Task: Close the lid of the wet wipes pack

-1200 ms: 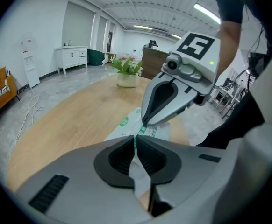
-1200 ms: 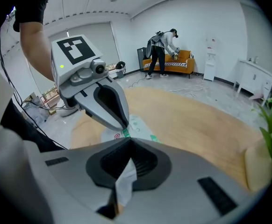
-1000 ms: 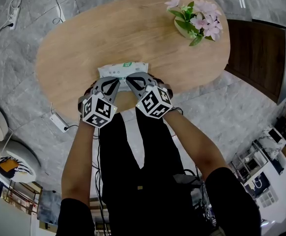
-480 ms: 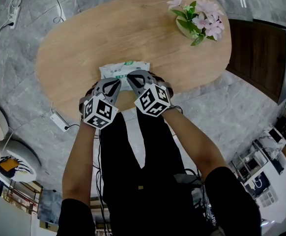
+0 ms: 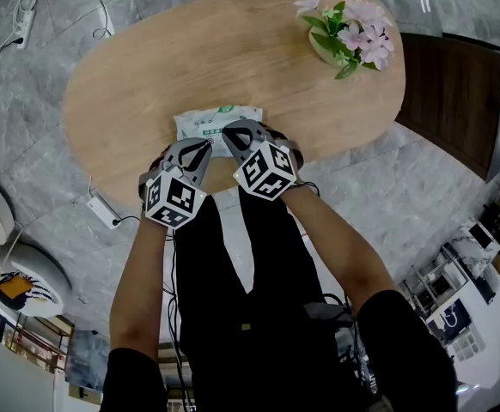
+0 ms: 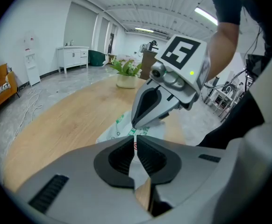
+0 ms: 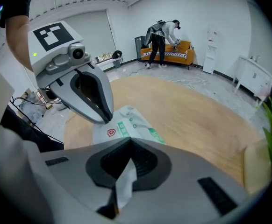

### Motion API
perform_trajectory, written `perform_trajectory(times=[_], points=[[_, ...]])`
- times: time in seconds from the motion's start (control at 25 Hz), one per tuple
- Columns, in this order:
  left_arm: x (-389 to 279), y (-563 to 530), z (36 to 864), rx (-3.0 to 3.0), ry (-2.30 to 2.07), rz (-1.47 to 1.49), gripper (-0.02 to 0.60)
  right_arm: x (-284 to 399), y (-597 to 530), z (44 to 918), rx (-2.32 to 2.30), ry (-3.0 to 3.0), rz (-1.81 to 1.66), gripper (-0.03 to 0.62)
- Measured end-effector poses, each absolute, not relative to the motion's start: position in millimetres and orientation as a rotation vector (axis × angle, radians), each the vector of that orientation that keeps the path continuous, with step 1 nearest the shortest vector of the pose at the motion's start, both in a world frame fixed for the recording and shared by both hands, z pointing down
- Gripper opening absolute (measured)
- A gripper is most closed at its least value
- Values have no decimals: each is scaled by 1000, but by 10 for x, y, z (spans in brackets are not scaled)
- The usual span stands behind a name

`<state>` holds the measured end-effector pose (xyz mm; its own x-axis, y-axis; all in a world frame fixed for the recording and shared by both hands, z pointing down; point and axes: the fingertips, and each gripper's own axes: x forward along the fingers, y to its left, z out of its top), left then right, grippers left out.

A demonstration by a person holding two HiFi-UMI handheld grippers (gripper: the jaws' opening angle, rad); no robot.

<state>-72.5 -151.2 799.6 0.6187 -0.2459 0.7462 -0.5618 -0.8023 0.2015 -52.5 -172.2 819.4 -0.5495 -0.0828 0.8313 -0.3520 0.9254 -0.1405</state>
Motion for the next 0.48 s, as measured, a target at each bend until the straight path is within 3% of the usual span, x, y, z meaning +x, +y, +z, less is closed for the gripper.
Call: perform_trajectory(times=[0.48], points=[[-723, -1422, 7980, 2417, -648, 1017, 29, -533, -1722, 8226, 291, -2099, 380, 12]])
